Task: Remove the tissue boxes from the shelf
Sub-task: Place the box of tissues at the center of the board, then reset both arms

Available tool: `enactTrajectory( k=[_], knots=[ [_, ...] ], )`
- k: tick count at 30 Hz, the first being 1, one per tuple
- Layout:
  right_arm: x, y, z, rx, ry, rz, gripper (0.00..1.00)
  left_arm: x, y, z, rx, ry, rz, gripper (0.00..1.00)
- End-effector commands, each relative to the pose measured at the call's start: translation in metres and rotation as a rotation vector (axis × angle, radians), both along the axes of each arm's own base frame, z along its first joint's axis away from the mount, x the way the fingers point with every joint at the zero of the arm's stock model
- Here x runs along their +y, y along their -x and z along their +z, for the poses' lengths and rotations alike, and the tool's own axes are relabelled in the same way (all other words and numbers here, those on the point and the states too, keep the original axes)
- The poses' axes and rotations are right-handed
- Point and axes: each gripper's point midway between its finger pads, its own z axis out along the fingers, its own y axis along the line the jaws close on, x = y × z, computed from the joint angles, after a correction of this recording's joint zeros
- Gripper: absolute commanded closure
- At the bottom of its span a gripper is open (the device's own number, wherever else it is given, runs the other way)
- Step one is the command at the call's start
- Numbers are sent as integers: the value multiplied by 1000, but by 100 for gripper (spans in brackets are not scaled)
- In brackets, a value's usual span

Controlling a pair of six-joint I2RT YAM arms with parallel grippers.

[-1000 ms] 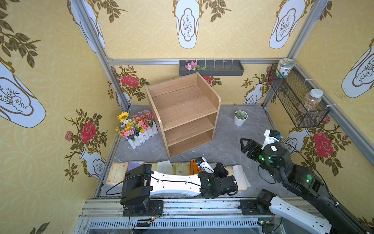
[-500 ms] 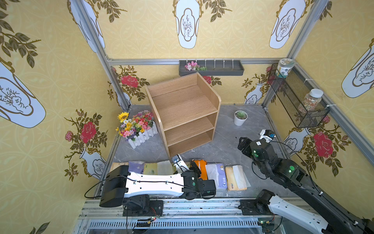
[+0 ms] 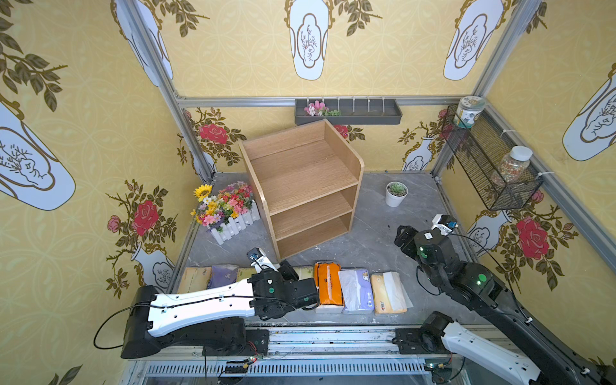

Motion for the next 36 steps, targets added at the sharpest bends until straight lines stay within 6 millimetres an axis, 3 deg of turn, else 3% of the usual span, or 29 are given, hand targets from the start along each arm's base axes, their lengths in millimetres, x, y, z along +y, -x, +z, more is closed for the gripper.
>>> enactTrajectory(
  k=[1,9,14,18,20,26,30,33,34,36],
  knots=[
    [1,-2,0,-3,-3,-4,12,21,-3,2,6,-29,15,33],
    [1,-3,-2,-2,-2,-6,12,69,-29,33,-92,-86,119,29],
    [3,-8,-7,12,16,-9,12,68,-78,42,-151,-57,50,25],
    [-2,-10,-11,18,43,-25,12,101,-102,44,-199,12,137,25],
    [-9,-10,-15,27,73,-53,11,127,-111,46,-238,36,209,26],
    [-26,-29,-42,93,102,-142,10,174,-133,23,-217,2,345,24],
    [-57,-47,-69,144,177,-227,6,201,-138,17,-251,-27,445,23],
    [-72,-62,-81,140,242,-232,5,211,-144,16,-308,-87,440,22],
    [-76,-67,-83,129,291,-223,3,213,-147,15,-320,-116,428,19],
    [-79,-78,-85,96,386,-186,0,213,-153,12,-345,-173,383,5]
  ],
)
